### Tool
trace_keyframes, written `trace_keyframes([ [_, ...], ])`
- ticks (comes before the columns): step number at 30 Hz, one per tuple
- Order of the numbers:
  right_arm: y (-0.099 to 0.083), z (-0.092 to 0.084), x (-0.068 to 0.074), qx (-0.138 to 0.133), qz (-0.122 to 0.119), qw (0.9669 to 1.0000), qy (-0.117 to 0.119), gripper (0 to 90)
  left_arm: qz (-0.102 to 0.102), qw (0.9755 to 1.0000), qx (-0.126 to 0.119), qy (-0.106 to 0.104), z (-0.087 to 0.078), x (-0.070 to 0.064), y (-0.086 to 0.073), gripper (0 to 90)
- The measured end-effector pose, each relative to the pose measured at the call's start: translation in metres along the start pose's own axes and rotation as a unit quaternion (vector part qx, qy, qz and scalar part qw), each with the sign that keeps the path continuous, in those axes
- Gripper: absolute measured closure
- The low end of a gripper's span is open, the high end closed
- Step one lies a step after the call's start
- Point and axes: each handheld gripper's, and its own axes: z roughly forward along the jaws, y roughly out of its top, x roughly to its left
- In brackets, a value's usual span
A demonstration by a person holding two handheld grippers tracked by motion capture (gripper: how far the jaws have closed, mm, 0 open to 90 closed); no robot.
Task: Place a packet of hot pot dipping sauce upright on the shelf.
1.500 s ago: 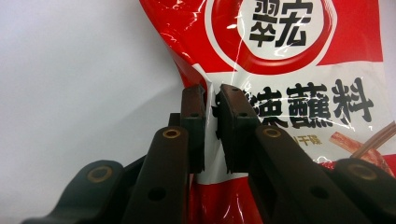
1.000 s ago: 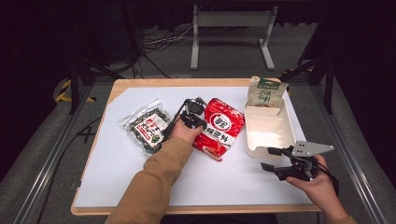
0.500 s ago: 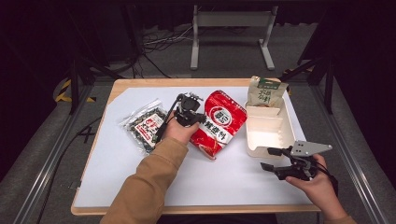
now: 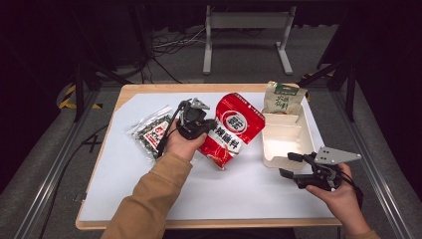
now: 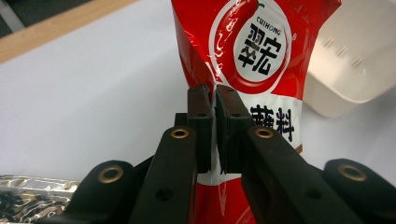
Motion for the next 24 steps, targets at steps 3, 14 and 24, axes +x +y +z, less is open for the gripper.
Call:
trace_keyframes([
  [3, 0.003, 0.000, 0.001, -0.011, 0.010, 0.9999, 0.001, 34.0, -0.001, 0.9998, -0.017, -0.007, -0.011, -0.002, -0.002, 85.4],
  [14, 0.019, 0.011, 0.011, -0.035, 0.033, 0.9988, 0.014, 37.7, 0.009, 0.9983, -0.050, -0.030, -0.032, -0.015, -0.007, 85.4],
  [24, 0.037, 0.035, 0.016, -0.048, 0.061, 0.9961, 0.042, 36.8, 0.006, 0.9947, -0.091, -0.047, -0.051, -0.024, -0.019, 85.4],
])
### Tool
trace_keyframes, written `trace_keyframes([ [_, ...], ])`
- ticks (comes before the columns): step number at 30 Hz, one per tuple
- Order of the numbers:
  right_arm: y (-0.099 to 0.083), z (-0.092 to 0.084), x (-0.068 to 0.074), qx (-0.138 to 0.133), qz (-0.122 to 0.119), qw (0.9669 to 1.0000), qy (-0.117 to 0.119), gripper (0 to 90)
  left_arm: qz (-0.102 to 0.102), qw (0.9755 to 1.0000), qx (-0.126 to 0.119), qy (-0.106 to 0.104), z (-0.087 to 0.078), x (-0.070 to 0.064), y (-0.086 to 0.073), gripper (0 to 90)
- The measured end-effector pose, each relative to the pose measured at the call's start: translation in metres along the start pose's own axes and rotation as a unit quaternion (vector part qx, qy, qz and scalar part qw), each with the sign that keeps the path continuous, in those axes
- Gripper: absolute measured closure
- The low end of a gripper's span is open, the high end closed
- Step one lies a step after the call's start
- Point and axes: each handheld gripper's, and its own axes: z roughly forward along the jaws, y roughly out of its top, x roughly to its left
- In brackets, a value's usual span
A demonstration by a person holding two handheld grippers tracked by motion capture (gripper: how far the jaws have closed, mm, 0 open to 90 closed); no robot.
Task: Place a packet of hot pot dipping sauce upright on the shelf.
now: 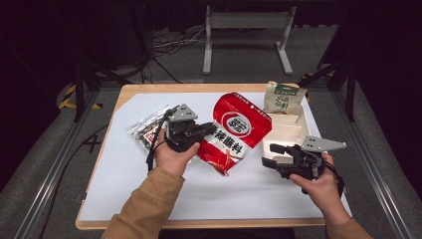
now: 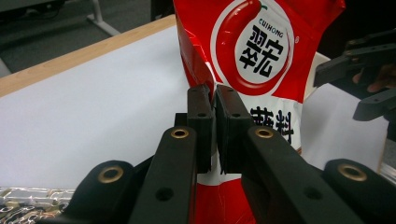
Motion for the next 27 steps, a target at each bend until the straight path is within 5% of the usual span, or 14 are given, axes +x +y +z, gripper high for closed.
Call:
trace_keyframes([
  [9, 0.006, 0.020, 0.006, 0.000, 0.002, 0.9998, 0.018, 35.9, -0.014, 0.9997, -0.018, -0.013, -0.001, 0.001, -0.014, 85.4],
  [27, 0.012, 0.047, 0.013, -0.003, 0.018, 0.9987, 0.048, 39.4, 0.005, 0.9991, -0.030, -0.031, 0.001, -0.011, -0.020, 85.3],
])
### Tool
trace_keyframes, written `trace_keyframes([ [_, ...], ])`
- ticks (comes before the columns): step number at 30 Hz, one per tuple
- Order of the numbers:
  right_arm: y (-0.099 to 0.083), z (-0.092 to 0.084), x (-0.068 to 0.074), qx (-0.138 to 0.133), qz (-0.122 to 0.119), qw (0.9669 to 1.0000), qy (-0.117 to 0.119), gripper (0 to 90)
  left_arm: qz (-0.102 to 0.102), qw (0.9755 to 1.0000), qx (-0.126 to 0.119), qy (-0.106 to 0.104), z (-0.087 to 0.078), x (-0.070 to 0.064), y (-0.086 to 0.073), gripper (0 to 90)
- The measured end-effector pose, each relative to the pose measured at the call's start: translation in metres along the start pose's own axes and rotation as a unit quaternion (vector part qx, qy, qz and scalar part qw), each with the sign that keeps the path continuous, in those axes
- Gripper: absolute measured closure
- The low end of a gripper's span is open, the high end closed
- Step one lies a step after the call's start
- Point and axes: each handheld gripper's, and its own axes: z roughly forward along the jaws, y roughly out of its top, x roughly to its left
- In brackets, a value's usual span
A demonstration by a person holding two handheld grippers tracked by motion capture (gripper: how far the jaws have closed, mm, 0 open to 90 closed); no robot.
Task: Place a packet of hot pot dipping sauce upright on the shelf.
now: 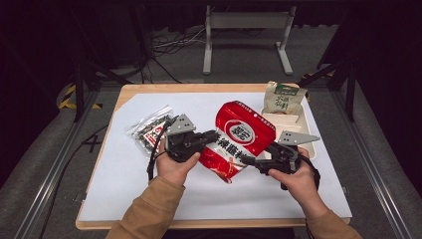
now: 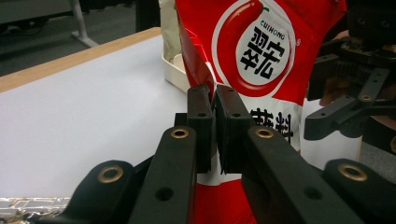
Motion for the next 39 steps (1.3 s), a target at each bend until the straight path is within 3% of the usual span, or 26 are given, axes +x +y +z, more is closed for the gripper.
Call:
trace_keyframes([
  [5, 0.000, 0.002, -0.001, 0.002, 0.006, 1.0000, 0.006, 43.5, 0.010, 0.9999, -0.007, -0.008, 0.000, -0.003, 0.000, 85.3],
  [10, 0.002, 0.002, 0.000, 0.003, 0.004, 0.9999, 0.015, 53.4, 0.010, 0.9998, -0.008, -0.014, 0.002, -0.003, -0.002, 85.2],
  [21, 0.006, -0.001, -0.002, 0.024, -0.042, 0.9980, 0.041, 88.5, 0.006, 0.9996, 0.004, -0.027, 0.006, -0.002, -0.006, 84.9],
  [30, 0.015, -0.007, -0.004, 0.033, -0.034, 0.9975, 0.053, 89.4, 0.007, 0.9996, -0.002, -0.027, 0.004, -0.002, -0.005, 84.0],
  [34, 0.025, -0.011, -0.001, 0.033, -0.044, 0.9968, 0.058, 89.4, 0.010, 0.9997, -0.007, -0.022, 0.001, 0.000, -0.005, 83.6],
  [35, 0.027, -0.012, 0.000, 0.034, -0.051, 0.9964, 0.058, 89.4, 0.000, 0.9996, -0.012, -0.025, 0.000, -0.001, -0.005, 82.9],
  [39, 0.034, -0.015, 0.001, 0.038, -0.067, 0.9957, 0.052, 89.4, 0.008, 0.9995, -0.014, -0.027, -0.003, 0.000, -0.004, 80.7],
])
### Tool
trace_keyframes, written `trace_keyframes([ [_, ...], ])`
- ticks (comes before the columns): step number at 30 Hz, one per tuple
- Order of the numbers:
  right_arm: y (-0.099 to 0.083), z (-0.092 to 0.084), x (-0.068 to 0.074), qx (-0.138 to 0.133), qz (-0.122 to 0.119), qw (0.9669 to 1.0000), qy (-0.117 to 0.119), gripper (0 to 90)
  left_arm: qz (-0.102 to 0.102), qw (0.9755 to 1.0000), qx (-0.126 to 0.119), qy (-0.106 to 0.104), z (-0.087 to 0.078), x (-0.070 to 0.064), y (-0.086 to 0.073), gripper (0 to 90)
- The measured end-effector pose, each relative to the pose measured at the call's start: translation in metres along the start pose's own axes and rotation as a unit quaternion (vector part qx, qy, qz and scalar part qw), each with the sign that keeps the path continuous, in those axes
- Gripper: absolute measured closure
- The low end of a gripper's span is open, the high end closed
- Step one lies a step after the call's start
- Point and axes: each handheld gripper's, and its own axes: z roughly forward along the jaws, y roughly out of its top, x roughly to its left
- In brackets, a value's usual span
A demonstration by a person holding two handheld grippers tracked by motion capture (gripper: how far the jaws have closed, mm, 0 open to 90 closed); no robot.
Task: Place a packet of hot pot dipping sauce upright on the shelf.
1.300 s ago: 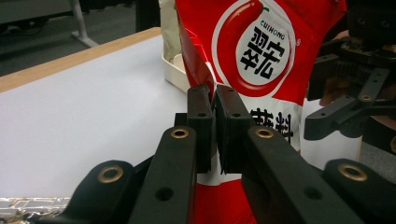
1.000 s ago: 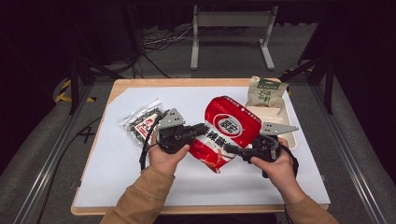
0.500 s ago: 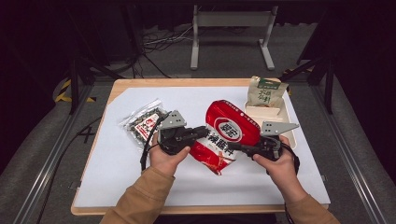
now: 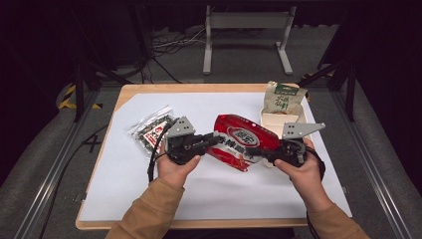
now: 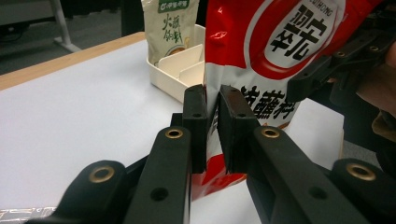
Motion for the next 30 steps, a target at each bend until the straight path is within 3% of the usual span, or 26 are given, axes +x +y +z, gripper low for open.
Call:
trace_keyframes([
  [4, 0.006, -0.003, 0.000, 0.008, -0.011, 0.9999, -0.005, 89.4, -0.001, 1.0000, -0.004, 0.002, -0.004, 0.001, 0.000, 71.6],
  [6, 0.010, -0.005, 0.000, 0.012, -0.019, 0.9997, -0.008, 89.4, -0.004, 1.0000, -0.004, -0.002, -0.007, 0.002, 0.000, 70.7],
  [18, 0.032, -0.025, -0.012, 0.035, -0.038, 0.9977, -0.044, 89.3, 0.015, 0.9995, 0.015, 0.024, -0.027, 0.007, -0.007, 60.9],
  [30, 0.053, -0.047, -0.030, 0.051, -0.054, 0.9947, -0.070, 89.3, -0.003, 0.9987, 0.024, 0.044, -0.044, 0.019, -0.019, 56.9],
])
